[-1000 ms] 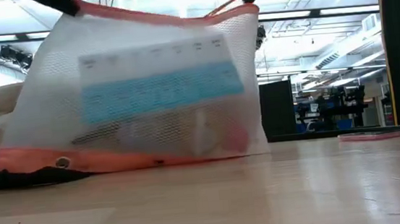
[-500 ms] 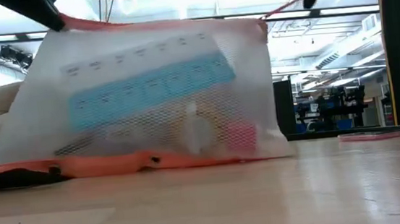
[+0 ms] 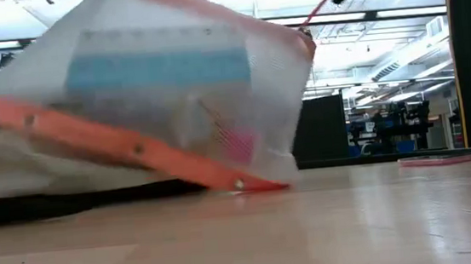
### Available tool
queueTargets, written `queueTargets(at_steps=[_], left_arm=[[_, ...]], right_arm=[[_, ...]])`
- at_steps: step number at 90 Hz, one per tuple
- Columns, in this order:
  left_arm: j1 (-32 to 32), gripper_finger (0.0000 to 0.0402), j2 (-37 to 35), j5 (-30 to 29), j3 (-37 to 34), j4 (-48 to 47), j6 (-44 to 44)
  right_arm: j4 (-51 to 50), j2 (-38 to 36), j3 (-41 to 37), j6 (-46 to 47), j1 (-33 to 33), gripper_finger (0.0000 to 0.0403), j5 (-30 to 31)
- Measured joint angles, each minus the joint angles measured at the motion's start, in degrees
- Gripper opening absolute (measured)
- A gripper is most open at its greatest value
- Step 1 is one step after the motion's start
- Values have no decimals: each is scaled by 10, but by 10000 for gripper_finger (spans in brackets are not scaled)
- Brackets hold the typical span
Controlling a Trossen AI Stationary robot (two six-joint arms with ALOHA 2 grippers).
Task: Unpack backpack
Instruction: Close the zip bag
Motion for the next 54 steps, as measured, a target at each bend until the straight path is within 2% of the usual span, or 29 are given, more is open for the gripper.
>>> queueTargets(at_steps=[8, 28, 42, 54], left_arm=[[22, 0, 0, -40, 24, 0, 52], [95, 0, 0, -68, 107, 1, 199], [145, 0, 0, -91, 178, 1, 293], [166, 0, -3, -88, 212, 0, 304]], right_arm=[[5, 0, 15, -21, -16, 13, 51], [30, 0, 85, -120, -53, 13, 117], [97, 0, 146, -239, -82, 13, 124], [179, -1, 167, -335, -97, 13, 123]])
